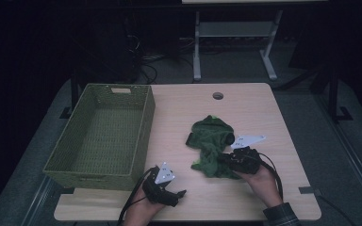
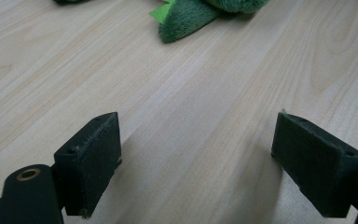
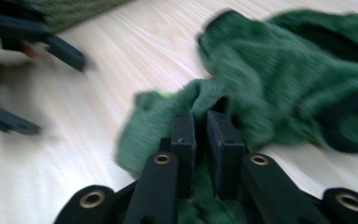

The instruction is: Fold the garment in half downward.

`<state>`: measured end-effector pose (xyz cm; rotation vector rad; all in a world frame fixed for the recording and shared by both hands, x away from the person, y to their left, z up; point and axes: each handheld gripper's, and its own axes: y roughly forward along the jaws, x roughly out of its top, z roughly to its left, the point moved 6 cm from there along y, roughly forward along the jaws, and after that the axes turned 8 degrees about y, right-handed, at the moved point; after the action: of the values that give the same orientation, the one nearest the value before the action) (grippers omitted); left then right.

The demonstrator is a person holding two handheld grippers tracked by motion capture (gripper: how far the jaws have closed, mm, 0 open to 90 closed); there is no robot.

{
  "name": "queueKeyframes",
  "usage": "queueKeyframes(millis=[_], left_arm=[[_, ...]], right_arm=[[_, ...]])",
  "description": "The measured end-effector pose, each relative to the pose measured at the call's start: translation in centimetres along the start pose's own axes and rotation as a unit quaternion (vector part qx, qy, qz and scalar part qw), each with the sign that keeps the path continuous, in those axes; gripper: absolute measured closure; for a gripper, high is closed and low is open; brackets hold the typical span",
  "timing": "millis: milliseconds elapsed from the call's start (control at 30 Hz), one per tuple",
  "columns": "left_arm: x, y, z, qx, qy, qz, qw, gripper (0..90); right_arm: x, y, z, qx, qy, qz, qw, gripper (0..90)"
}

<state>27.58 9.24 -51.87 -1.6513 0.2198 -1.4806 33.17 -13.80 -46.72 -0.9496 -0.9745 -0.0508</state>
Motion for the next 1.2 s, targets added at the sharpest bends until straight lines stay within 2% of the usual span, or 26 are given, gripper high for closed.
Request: queueKeyframes(millis=[133, 233, 333, 433, 533, 733, 867, 933, 1033, 1200], left_arm=[[0.0, 0.0, 0.0, 0.0, 0.0, 0.0, 1.0, 14.8], [0.0, 0.0, 0.0, 0.0, 0.0, 0.0, 1.0, 14.9], [0.0, 0.0, 0.0, 0.0, -0.002, -0.001, 1.0, 14.9], [0.0, 0.0, 0.0, -0.001, -0.002, 0.002, 1.0, 15.0], [0.0, 0.0, 0.0, -0.001, -0.001, 0.002, 1.0, 15.0], [0.0, 0.0, 0.0, 0.0, 0.0, 0.002, 1.0, 15.0], [0.0, 0.0, 0.0, 0.0, -0.001, 0.002, 1.0, 15.0], [0.0, 0.0, 0.0, 0.0, -0.001, 0.002, 1.0, 14.9], [0.0, 0.0, 0.0, -0.001, -0.001, 0.002, 1.0, 14.8], [0.0, 0.0, 0.0, -0.002, -0.001, 0.002, 1.0, 14.5]], right_arm=[[-0.4, -0.8, -1.4, -0.024, 0.013, 0.001, 0.9996, 79.7], [-0.4, -1.7, -2.0, -0.028, 0.016, -0.011, 0.9994, 81.3], [0.4, -2.5, -1.9, -0.02, 0.017, -0.032, 0.9991, 84.5], [1.0, -2.0, -1.3, -0.006, 0.011, -0.039, 0.9992, 87.3], [0.8, -0.7, -1.2, -0.002, 0.012, -0.022, 0.9997, 88.5], [-0.6, 2.1, -2.0, -0.004, 0.022, 0.026, 0.9994, 89.1], [-1.2, 3.2, -1.8, -0.002, 0.018, 0.051, 0.9985, 89.0], [-1.3, 3.5, -1.8, 0.001, 0.018, 0.054, 0.9984, 88.8], [-1.1, 2.8, -1.8, -0.004, 0.014, 0.048, 0.9987, 84.0], [-0.8, 0.6, -2.1, -0.011, 0.023, 0.019, 0.9995, 77.5]])
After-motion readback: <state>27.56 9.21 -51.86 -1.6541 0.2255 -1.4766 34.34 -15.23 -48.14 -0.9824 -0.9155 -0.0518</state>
